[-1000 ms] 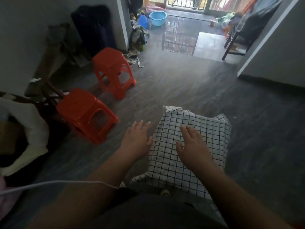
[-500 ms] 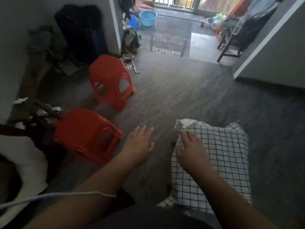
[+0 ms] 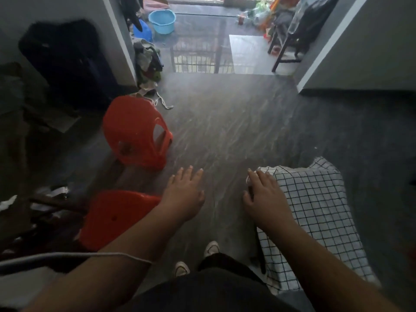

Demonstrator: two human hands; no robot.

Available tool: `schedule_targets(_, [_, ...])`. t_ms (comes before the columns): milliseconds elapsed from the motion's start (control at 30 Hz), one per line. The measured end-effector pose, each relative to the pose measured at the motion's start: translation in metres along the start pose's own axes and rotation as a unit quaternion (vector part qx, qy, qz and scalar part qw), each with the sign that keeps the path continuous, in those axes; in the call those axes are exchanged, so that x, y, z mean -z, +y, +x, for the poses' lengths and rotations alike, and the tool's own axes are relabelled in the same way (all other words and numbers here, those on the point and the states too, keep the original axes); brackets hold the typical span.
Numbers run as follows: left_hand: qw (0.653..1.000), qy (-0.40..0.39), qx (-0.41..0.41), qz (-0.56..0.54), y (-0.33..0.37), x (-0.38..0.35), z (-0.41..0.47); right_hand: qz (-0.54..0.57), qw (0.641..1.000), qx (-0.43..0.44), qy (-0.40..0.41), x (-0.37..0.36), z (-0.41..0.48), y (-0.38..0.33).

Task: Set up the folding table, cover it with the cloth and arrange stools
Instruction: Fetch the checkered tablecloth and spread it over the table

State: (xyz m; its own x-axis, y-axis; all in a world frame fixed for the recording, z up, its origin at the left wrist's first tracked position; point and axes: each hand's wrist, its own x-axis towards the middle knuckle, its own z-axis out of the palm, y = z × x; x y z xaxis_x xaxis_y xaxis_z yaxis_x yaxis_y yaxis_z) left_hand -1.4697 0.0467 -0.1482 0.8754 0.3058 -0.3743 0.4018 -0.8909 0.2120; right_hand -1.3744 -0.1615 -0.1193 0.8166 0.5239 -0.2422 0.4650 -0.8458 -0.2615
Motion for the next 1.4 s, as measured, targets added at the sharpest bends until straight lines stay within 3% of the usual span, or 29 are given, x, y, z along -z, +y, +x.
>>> schedule_targets(300, [0.996,-0.003,-0.070,0.055,0.025,0.057,0.129,0.022,0.998,-0.064,0.021,0.017,0.102,0.036])
schedule_targets(633, [0.986,-0.036,-0.146,0.076,0.122,0.134,0.318,0.049,0.993,-0.106,0.018,0.080,0.249,0.111])
schedule_targets(933, [0.957,-0.072,-0.264,0.095,0.205,0.164,0.450,0.088,0.964,-0.244,0.055,0.114,0.321,0.176])
schedule_targets(1133, [0.890,-0.113,-0.413,0.157,0.267,0.175,0.555,0.111,0.911,-0.389,0.079,0.128,0.370,0.201])
schedule_targets(1267, [0.811,-0.115,-0.535,0.208,0.318,0.190,0.612,0.140,0.844,-0.507,0.107,0.145,0.390,0.201])
schedule_targets(1367, [0.734,-0.120,-0.617,0.257,0.365,0.198,0.632,0.169,0.773,-0.597,0.136,0.152,0.389,0.194])
schedule_targets(1400, [0.725,-0.118,-0.626,0.263,0.374,0.200,0.633,0.174,0.762,-0.608,0.140,0.152,0.388,0.191])
